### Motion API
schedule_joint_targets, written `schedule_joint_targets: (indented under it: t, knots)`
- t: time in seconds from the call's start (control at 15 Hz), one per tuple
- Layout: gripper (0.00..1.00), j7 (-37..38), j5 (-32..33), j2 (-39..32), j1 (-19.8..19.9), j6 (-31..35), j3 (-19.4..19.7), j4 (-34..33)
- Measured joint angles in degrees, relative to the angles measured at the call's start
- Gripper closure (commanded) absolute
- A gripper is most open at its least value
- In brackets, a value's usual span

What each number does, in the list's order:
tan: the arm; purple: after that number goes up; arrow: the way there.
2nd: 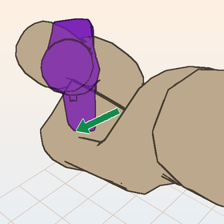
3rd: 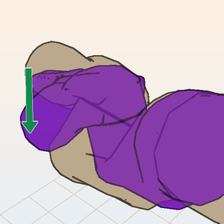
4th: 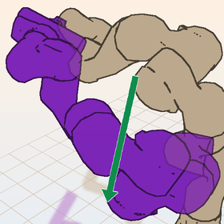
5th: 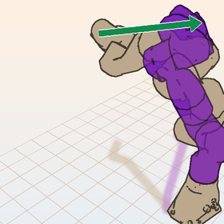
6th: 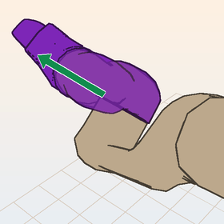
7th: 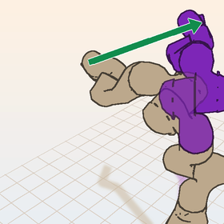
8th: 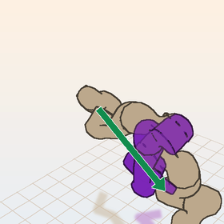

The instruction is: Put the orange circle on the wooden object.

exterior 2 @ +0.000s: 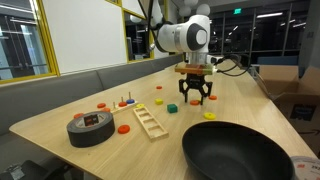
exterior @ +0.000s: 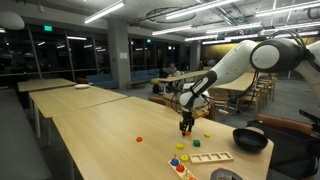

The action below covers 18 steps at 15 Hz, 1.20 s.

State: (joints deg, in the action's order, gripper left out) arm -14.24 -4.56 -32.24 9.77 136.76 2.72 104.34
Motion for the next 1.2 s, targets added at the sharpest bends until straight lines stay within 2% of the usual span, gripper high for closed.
schedule_joint_targets:
  t: [0.2, 0.33, 0.8, 1.0, 1.2]
  knots:
    - [0.8, 0.0, 0.0, 0.0, 0.2, 0.0, 0.0, -0.5]
    - [0.76, 0.0, 0.0, 0.2, 0.2, 0.0, 0.1, -0.7]
    - [0.76, -0.4, 0.0, 1.8, -0.2, -0.1, -0.1, 0.2]
    - [0.76, -1.2, 0.0, 6.4, -0.5, -0.2, -0.4, 4.0]
    - [0.76, -2.6, 0.0, 13.2, -1.1, -0.2, -1.1, 10.5]
